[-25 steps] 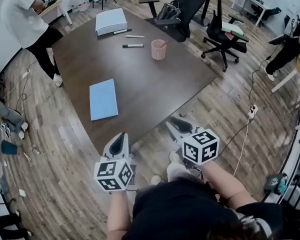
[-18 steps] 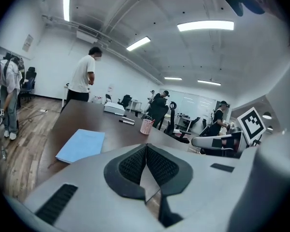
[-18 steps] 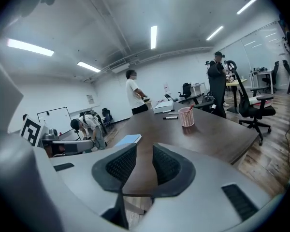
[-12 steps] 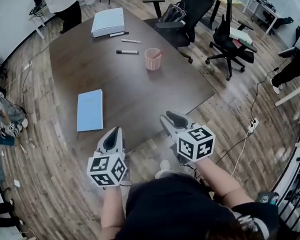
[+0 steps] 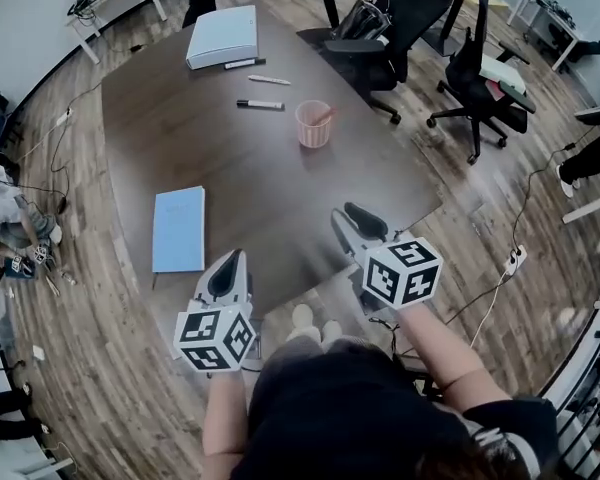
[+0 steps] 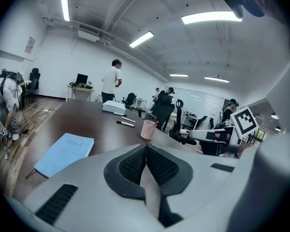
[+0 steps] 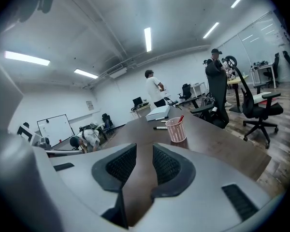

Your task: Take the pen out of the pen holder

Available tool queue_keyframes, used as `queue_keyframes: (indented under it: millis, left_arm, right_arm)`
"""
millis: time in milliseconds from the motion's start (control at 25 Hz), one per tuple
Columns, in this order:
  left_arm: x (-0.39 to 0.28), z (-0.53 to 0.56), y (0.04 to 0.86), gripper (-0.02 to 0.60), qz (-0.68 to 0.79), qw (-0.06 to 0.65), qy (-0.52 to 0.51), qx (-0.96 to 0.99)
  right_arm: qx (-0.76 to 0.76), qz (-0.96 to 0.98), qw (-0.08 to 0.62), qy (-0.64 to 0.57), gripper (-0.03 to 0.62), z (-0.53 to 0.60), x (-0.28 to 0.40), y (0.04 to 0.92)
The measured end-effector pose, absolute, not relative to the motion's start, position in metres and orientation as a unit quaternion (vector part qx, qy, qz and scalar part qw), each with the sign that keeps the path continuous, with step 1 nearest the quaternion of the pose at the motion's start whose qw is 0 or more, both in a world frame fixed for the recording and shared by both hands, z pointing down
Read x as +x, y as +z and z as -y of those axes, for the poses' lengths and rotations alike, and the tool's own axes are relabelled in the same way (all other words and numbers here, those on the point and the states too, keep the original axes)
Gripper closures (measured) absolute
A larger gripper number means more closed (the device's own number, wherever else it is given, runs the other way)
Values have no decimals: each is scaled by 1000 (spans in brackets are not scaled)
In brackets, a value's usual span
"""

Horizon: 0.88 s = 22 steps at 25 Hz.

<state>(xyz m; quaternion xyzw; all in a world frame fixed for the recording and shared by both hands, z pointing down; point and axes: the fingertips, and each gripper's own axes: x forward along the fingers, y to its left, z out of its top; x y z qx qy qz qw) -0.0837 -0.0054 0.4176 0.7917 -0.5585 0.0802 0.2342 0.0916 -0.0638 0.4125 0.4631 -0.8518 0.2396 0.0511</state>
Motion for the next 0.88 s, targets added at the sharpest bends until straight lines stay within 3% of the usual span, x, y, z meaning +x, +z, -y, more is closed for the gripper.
queue_keyframes:
  millis: [880]
  left_arm:
    - [-84,114,428,552,517,228,80,821]
  right_arm:
    - [535,810,46,236,490,195,111,420]
